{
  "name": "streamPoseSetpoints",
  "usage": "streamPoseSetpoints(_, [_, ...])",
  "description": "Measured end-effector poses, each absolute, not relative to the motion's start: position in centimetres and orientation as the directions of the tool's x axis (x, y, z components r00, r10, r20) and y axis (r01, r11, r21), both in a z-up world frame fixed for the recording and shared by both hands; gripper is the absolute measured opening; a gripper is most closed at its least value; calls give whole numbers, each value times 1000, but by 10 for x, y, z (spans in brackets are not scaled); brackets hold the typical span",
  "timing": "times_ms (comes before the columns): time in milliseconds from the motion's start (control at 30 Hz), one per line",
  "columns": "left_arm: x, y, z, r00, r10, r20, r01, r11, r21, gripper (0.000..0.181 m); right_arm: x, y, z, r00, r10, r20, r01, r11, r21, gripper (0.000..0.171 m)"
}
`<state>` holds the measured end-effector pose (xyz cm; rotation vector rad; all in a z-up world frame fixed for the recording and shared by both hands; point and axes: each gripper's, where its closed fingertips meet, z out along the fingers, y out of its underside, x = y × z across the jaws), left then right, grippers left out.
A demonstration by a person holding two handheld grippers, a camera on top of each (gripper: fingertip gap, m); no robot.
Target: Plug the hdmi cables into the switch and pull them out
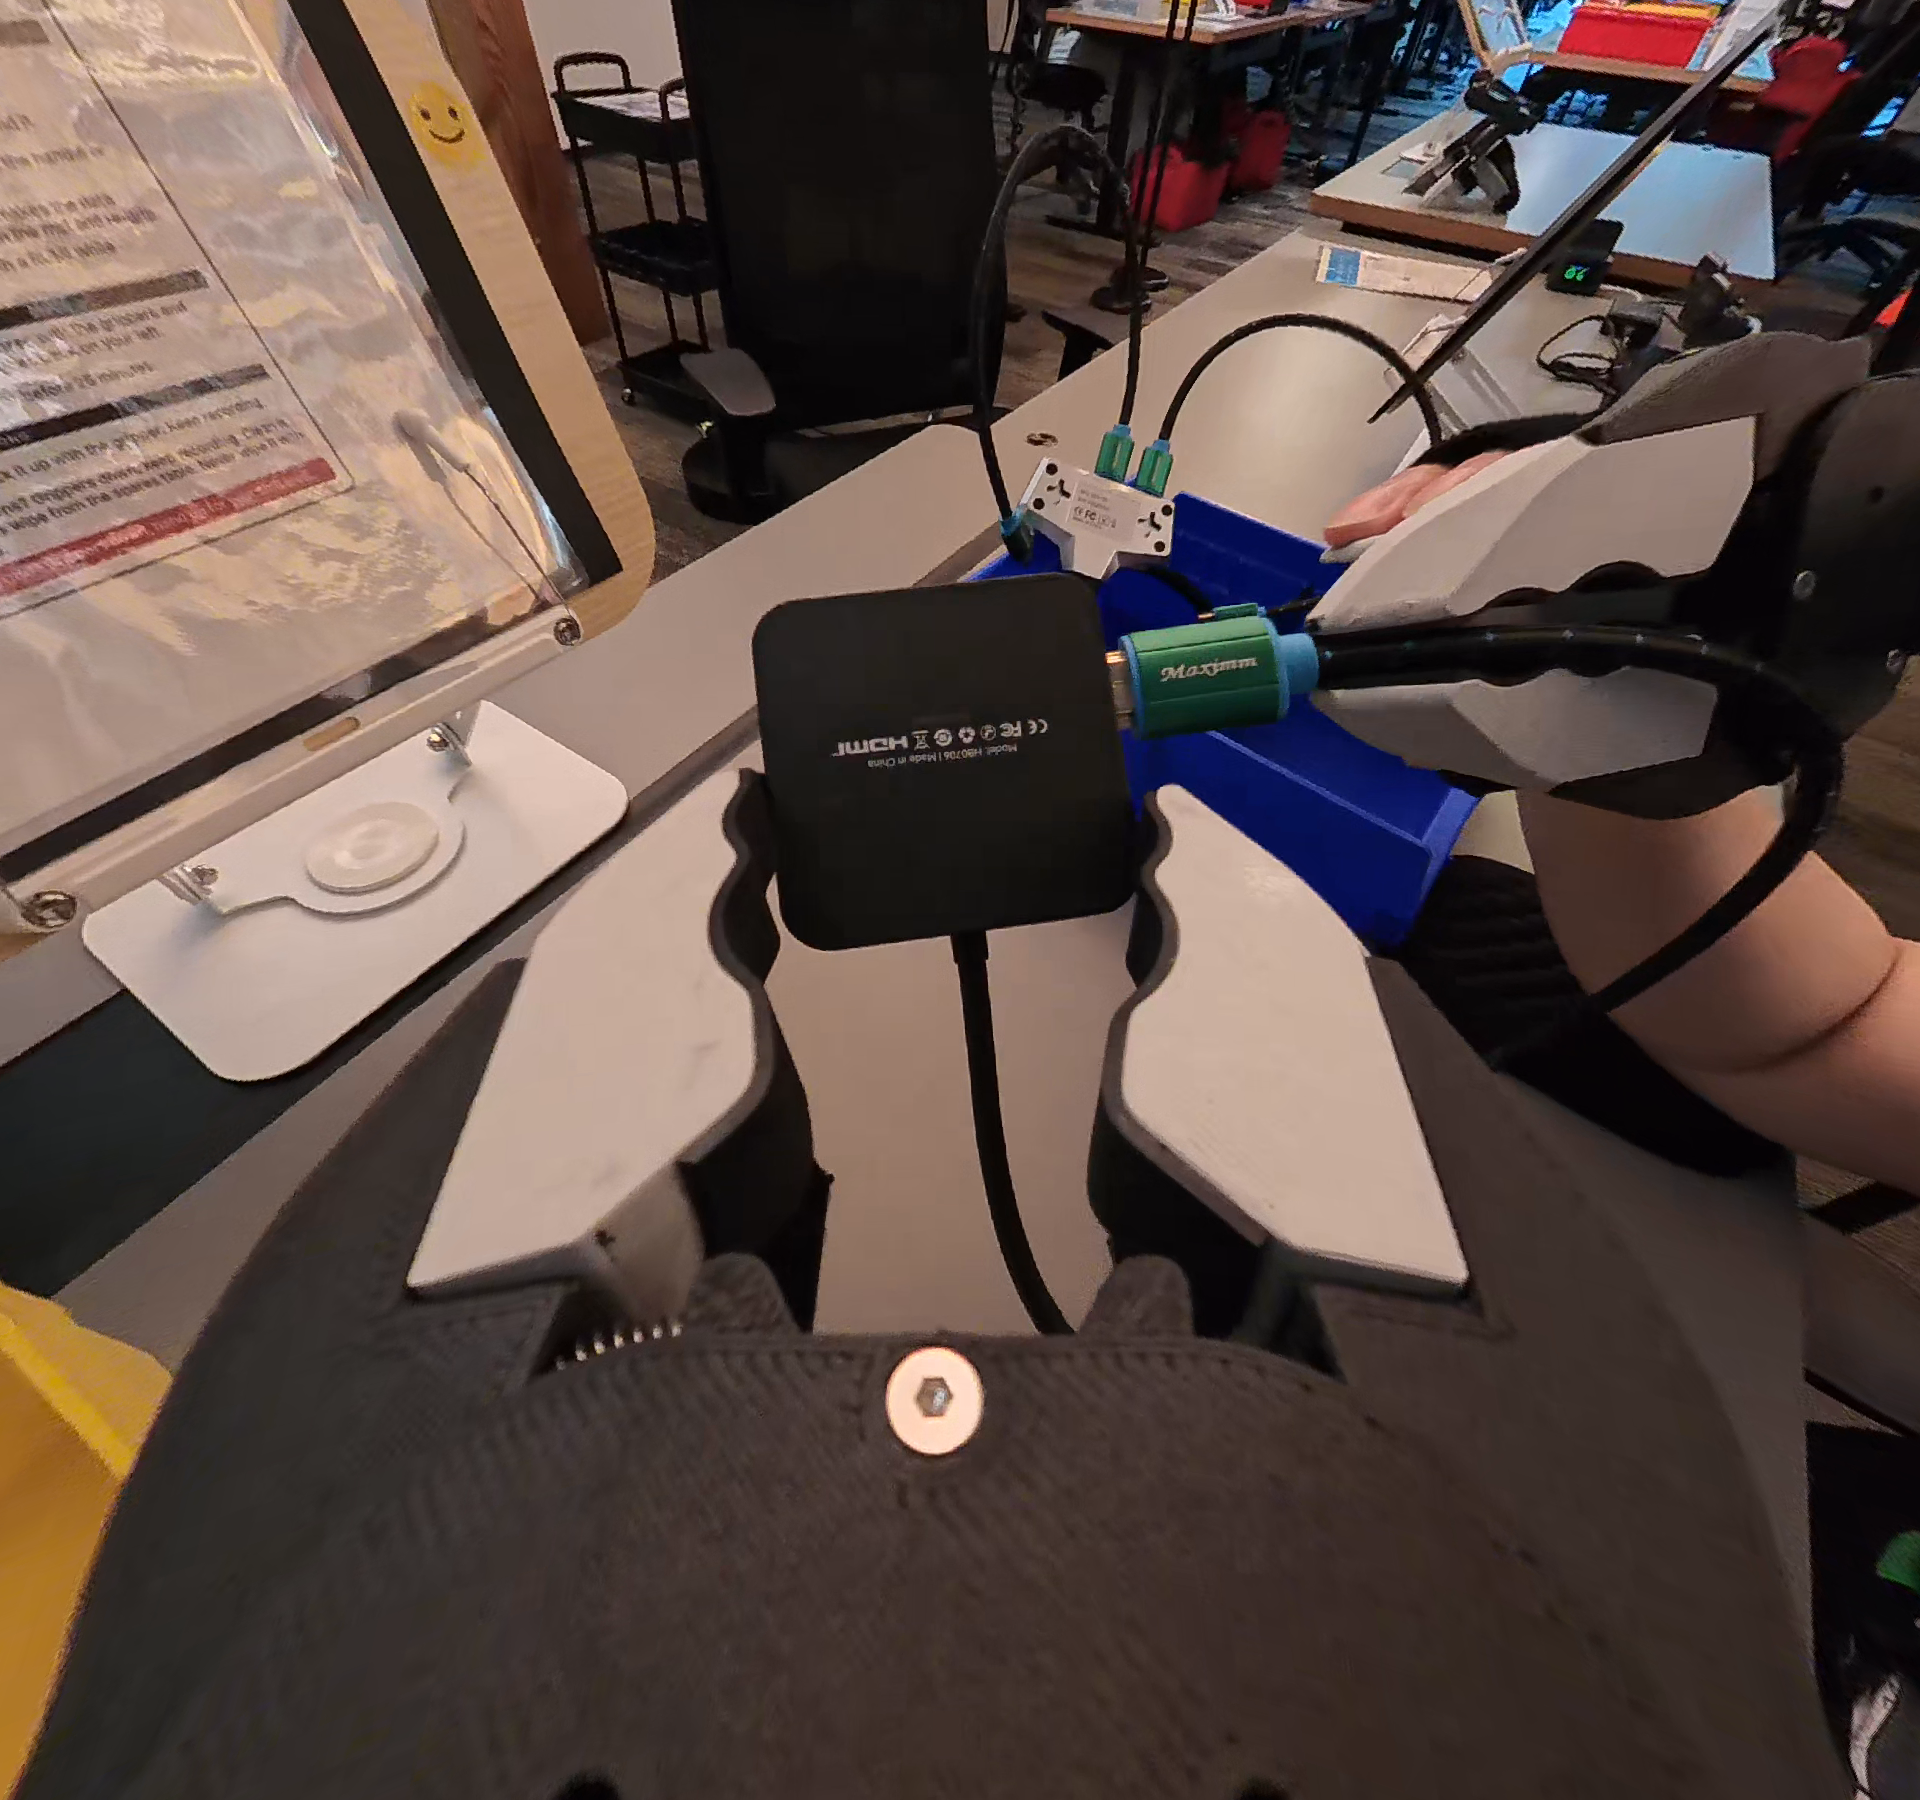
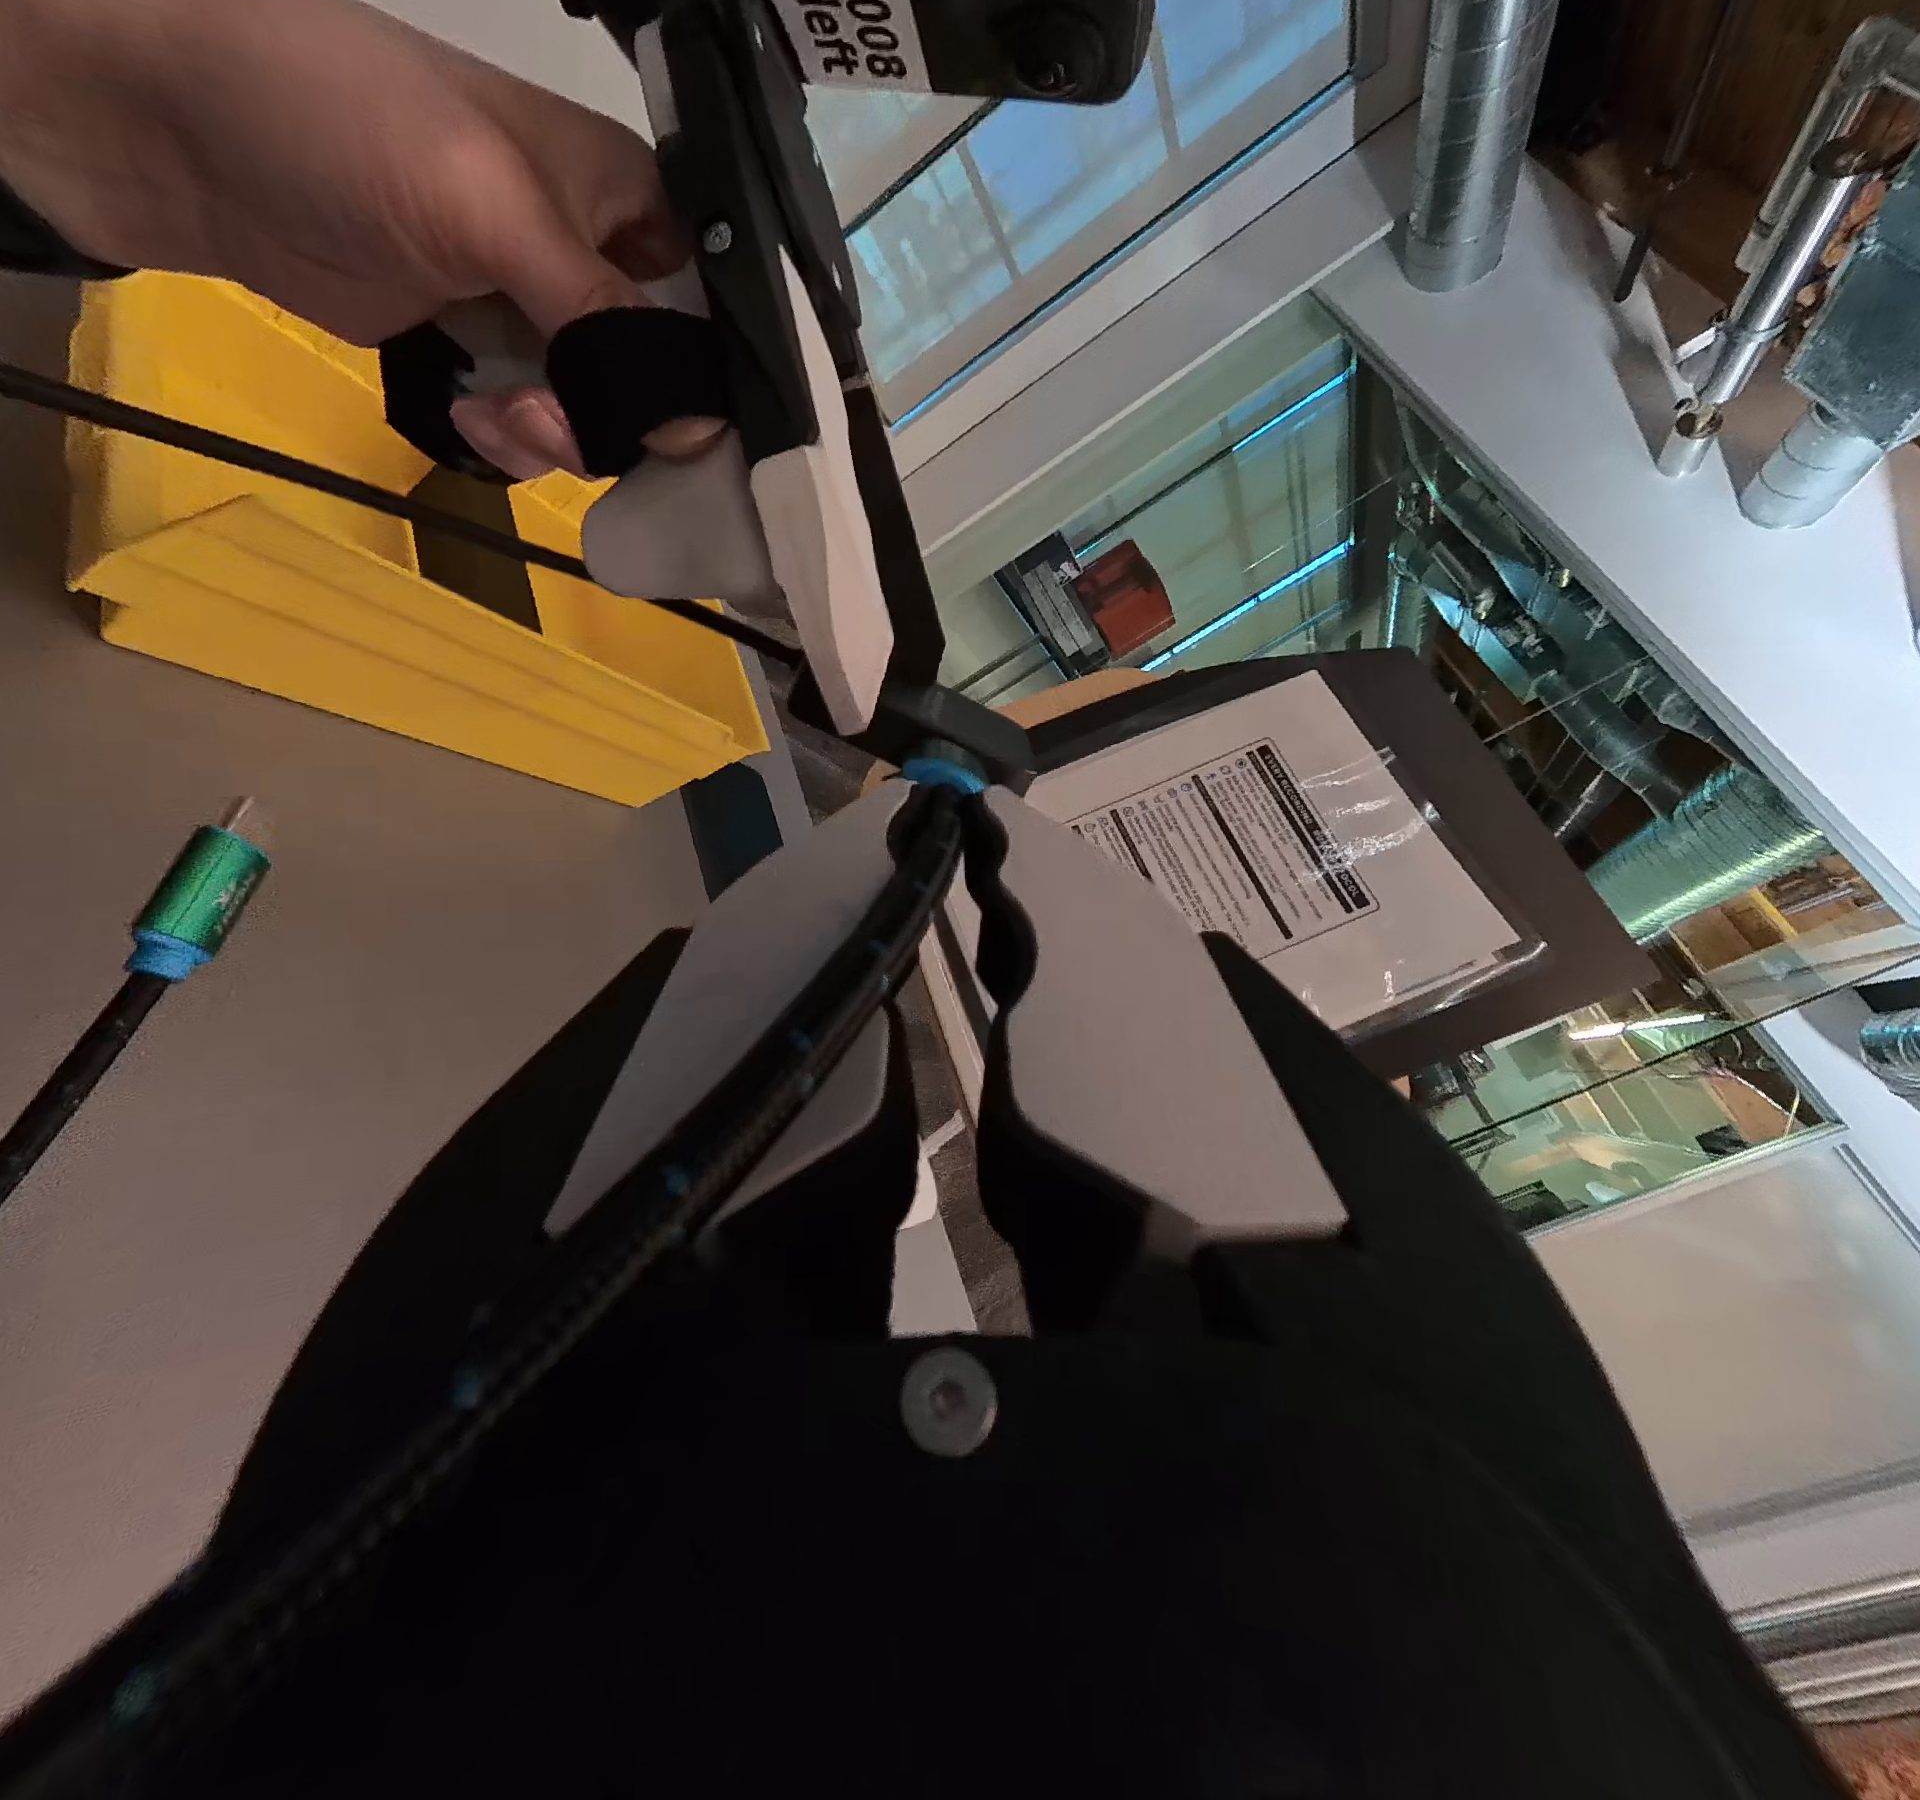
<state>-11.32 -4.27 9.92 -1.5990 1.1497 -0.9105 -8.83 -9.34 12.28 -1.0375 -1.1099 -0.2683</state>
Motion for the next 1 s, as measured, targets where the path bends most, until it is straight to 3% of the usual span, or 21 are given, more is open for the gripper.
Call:
streamPoseSetpoints(400, [-106, -57, 106, 171, -969, 181, -183, -211, -960, 66, -91, -107, 137, 466, 248, 849, 609, 606, -511, 6])
streamPoseSetpoints(1000, [-103, -68, 112, 232, -973, -15, -240, -42, -970, 66, -83, -117, 137, 434, 270, 860, 541, 685, -488, 6])
